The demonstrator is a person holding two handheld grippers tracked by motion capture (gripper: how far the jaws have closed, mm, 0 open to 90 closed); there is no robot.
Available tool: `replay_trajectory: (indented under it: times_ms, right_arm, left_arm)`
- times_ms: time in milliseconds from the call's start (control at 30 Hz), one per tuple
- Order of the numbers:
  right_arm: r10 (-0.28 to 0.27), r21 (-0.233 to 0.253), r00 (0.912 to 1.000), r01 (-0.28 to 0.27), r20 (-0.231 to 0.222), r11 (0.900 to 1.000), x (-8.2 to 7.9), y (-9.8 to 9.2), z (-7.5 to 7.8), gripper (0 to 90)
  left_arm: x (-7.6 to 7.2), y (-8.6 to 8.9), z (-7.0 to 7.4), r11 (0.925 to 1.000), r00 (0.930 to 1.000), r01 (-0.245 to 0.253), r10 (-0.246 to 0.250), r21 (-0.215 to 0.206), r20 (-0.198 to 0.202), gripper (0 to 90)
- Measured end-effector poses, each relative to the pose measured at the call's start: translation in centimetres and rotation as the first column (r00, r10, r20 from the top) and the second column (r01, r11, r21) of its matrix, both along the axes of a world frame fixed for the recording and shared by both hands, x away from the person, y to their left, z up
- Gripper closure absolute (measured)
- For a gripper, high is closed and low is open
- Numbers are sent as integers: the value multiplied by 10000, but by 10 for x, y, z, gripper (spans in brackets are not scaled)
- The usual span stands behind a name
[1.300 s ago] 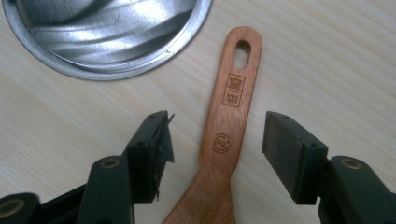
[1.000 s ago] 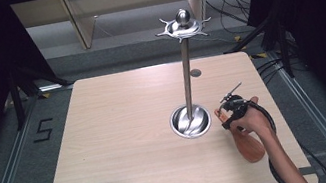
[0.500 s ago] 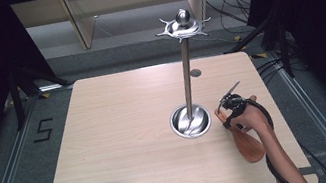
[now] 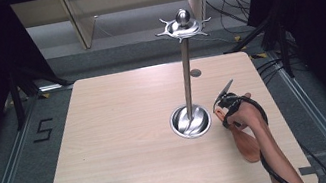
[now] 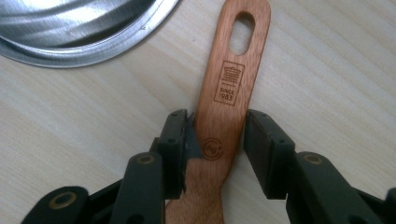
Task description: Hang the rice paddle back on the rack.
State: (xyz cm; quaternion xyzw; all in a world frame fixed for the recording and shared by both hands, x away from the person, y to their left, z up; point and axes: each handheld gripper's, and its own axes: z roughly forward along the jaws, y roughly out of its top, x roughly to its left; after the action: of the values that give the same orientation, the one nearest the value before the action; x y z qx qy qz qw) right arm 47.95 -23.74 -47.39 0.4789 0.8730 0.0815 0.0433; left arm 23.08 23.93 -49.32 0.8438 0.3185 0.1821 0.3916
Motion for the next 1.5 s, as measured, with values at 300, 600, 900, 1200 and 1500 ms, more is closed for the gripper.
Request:
replay_trajectory:
  times_ms: [300, 600, 900, 1200, 1500]
  right_arm:
    - [210, -283, 9995, -216, -222, 9994, 1, 4, 1, 661]
    - [-17, -250, 9999, 20, 112, 9997, -9, -5, 5, 661]
    - [701, 185, 9868, -736, 1460, 9971, -24, -25, 32, 662]
    - [223, 775, 9785, -390, 2052, 9962, -41, -43, 48, 669]
    - [69, 1422, 9613, -479, 2755, 9887, -60, -56, 64, 669]
  left_arm:
    - [-2, 3, 0, 9995, 9998, -151, 155, -270, 142, 161]
    - [-3, 2, -1, 9992, 9996, -174, 181, -350, 212, 161]
    - [-2, 2, -1, 9990, 9995, -92, 104, -428, 290, 161]
    - [-2, 3, -1, 9999, 9998, -86, 87, -63, 173, 161]
    - [-2, 0, -3, 9989, 9997, -185, 193, -427, 169, 161]
